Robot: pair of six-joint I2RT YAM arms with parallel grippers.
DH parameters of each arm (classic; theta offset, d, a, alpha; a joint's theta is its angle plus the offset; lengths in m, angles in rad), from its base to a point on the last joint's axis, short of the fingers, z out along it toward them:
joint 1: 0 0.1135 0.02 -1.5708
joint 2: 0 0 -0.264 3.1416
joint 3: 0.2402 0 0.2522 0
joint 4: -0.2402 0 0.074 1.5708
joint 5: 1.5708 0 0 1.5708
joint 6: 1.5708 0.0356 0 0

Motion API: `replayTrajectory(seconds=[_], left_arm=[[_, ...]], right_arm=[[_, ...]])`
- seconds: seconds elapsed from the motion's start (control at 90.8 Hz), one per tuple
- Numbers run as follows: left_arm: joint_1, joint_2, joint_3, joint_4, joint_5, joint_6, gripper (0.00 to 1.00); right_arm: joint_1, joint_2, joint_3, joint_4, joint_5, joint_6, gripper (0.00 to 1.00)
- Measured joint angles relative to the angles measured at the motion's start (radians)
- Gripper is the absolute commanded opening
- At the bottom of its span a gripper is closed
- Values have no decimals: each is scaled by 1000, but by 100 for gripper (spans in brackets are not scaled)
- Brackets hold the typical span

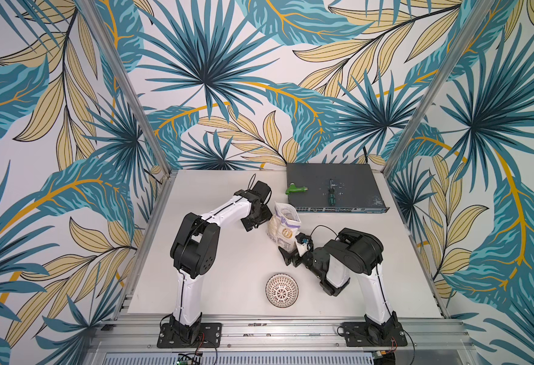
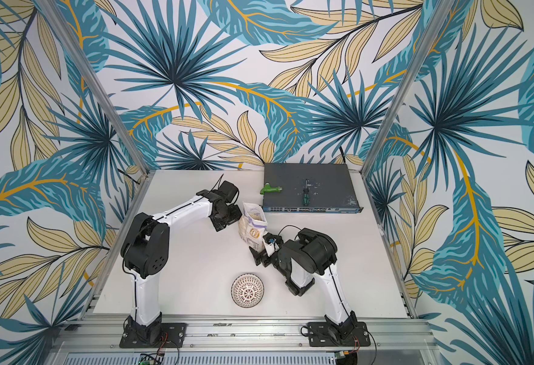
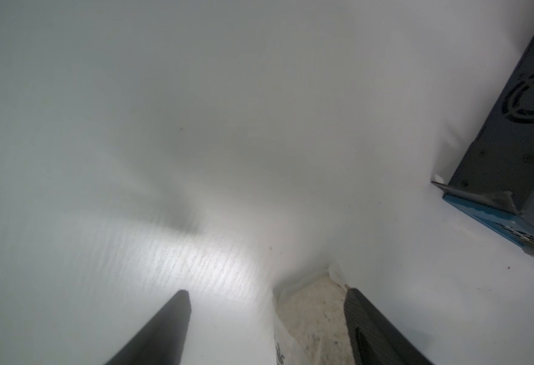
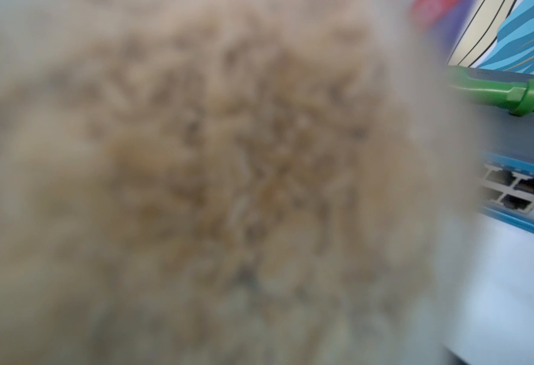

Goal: Pour the oats into the breakfast bowl
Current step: Pick up the oats bag from the center of the board.

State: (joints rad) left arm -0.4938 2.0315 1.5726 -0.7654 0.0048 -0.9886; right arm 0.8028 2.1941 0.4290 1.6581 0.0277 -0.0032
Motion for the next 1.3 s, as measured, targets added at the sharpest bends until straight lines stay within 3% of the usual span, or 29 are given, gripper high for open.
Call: replayTrajectory(seconds=[0.419, 0.562, 0.771, 0.97, 1.3], left_arm=[[-24, 5, -4, 18, -8, -5, 78], [-28, 5, -4, 19, -13, -7, 78], [-30, 5, -3, 21, -16, -8, 78], [-31, 5, 6, 29, -15, -8, 78], [-47, 2, 7, 7, 0, 24, 79]], right_arm=[[-38, 29, 61, -1, -63, 19, 99], [-39, 37, 79, 1, -80, 26, 94], [-39, 37, 80, 3, -87, 48, 68], [-40, 11, 70, -3, -77, 68, 38], [-40, -76, -1, -64, -58, 60, 6]])
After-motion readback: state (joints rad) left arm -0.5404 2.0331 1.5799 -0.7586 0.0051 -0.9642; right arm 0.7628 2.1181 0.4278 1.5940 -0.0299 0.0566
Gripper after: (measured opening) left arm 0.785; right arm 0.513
